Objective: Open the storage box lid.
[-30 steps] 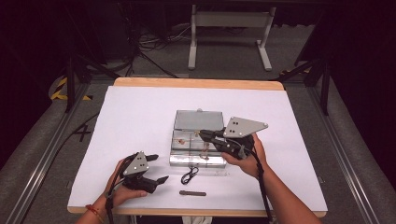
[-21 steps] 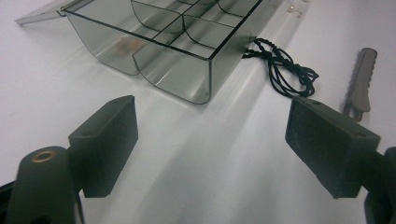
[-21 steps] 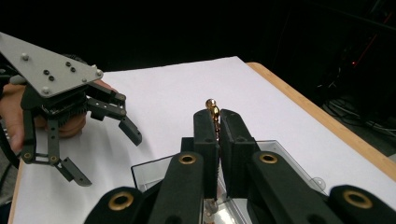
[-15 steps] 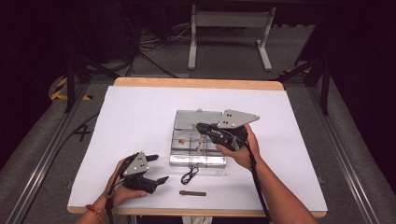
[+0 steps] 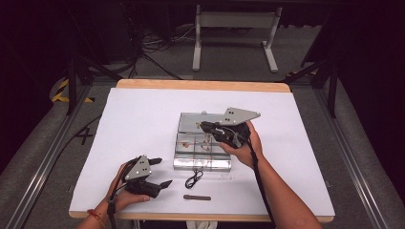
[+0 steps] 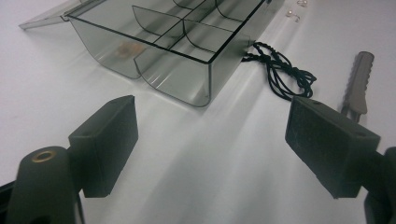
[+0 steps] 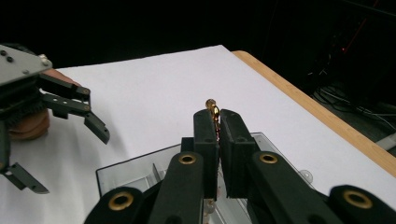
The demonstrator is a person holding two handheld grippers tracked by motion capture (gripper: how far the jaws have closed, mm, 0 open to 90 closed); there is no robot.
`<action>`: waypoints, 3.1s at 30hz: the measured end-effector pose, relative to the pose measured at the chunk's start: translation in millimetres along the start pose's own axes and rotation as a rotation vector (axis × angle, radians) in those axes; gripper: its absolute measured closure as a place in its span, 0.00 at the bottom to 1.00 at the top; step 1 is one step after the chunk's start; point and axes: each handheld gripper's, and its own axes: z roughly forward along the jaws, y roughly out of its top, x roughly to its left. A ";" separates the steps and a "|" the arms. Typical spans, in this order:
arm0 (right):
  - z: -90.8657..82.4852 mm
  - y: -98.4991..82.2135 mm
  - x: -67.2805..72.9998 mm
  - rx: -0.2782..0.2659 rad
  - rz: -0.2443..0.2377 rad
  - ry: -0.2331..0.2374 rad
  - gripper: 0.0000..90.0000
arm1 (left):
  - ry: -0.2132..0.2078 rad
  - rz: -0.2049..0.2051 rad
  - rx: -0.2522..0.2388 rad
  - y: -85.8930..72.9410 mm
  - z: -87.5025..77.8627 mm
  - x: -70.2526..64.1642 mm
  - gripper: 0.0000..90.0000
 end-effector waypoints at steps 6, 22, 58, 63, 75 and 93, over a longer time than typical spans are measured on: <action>5.2 -2.5 -3.6 0.013 0.010 0.000 0.95 | -0.001 0.000 -0.002 -0.1 -0.1 -0.1 0.20; 19.9 -9.8 -7.1 0.044 0.023 0.012 0.95 | -0.005 0.002 0.000 0.0 0.2 -0.2 0.19; 50.2 -47.1 -8.0 0.243 0.021 0.043 0.95 | -0.010 0.004 0.001 0.0 0.5 0.0 0.19; 53.4 -52.6 -8.2 0.268 0.031 0.055 0.95 | -0.011 0.004 0.003 0.0 0.6 0.0 0.19; 62.5 -65.8 -8.7 0.329 0.052 0.082 0.94 | -0.012 0.003 0.004 0.0 0.7 0.2 0.19; 60.3 -72.1 -7.0 0.342 0.065 0.100 0.78 | -0.012 0.008 0.013 0.4 1.1 -0.1 0.19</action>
